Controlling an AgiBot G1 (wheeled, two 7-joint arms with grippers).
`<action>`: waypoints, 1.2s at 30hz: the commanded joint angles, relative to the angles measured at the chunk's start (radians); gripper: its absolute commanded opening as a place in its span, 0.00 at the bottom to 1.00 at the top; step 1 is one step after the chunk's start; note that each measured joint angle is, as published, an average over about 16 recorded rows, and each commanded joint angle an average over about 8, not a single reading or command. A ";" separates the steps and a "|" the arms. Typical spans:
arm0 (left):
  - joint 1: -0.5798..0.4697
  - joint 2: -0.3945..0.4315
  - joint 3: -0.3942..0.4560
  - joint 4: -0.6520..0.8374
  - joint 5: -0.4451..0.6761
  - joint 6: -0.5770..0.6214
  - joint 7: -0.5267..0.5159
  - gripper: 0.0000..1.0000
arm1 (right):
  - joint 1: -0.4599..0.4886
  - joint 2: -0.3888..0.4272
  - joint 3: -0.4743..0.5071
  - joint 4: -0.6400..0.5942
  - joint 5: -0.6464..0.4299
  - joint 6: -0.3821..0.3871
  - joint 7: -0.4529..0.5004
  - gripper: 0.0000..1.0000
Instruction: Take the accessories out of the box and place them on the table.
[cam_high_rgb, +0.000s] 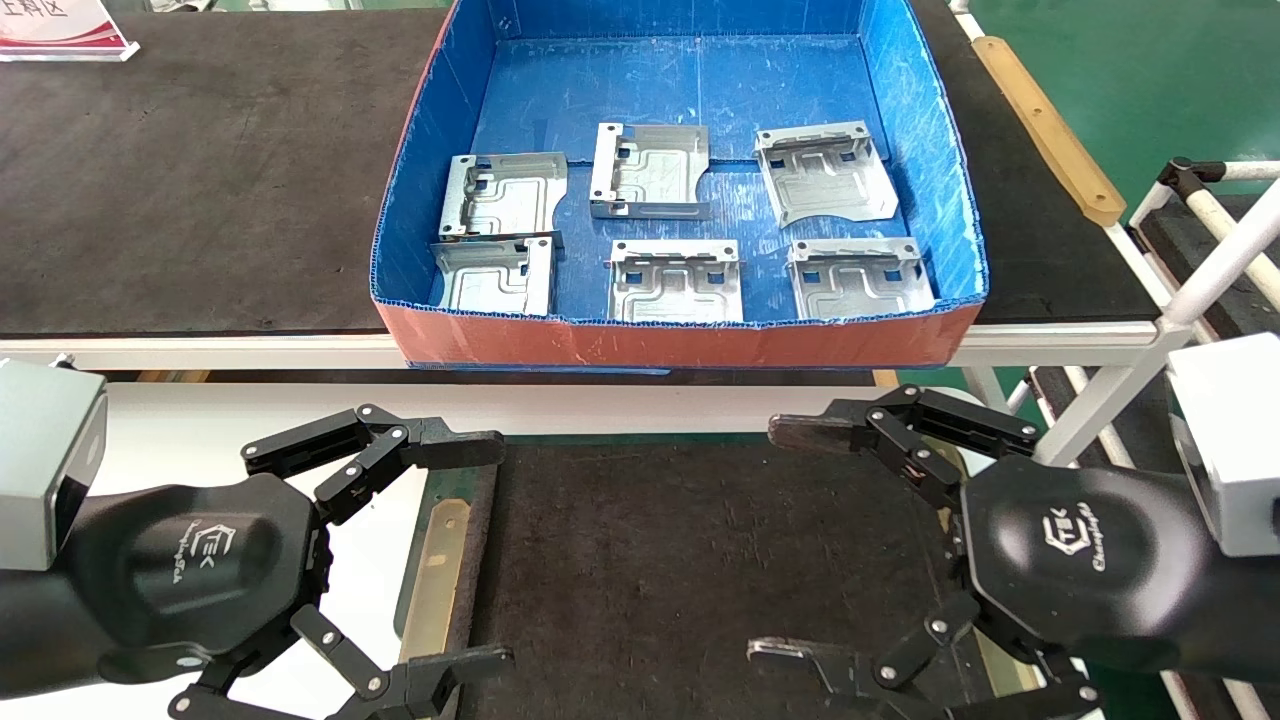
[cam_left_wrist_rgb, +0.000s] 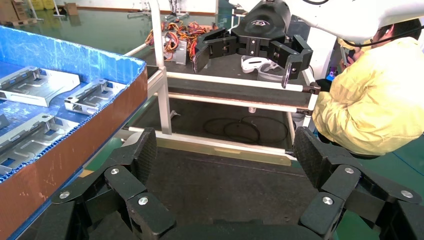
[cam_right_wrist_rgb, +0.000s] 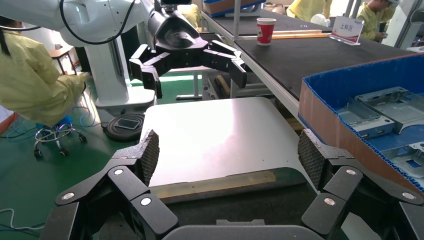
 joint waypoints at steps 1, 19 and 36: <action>0.000 0.000 0.000 0.000 0.000 0.000 0.000 1.00 | 0.000 0.000 0.000 0.000 0.000 0.000 0.000 1.00; 0.000 0.000 -0.001 0.000 0.000 0.001 0.000 1.00 | 0.000 0.000 0.000 0.000 0.000 0.000 0.000 1.00; -0.050 0.040 0.029 0.023 0.071 -0.089 -0.048 1.00 | 0.000 0.000 0.000 0.000 0.000 0.000 0.000 1.00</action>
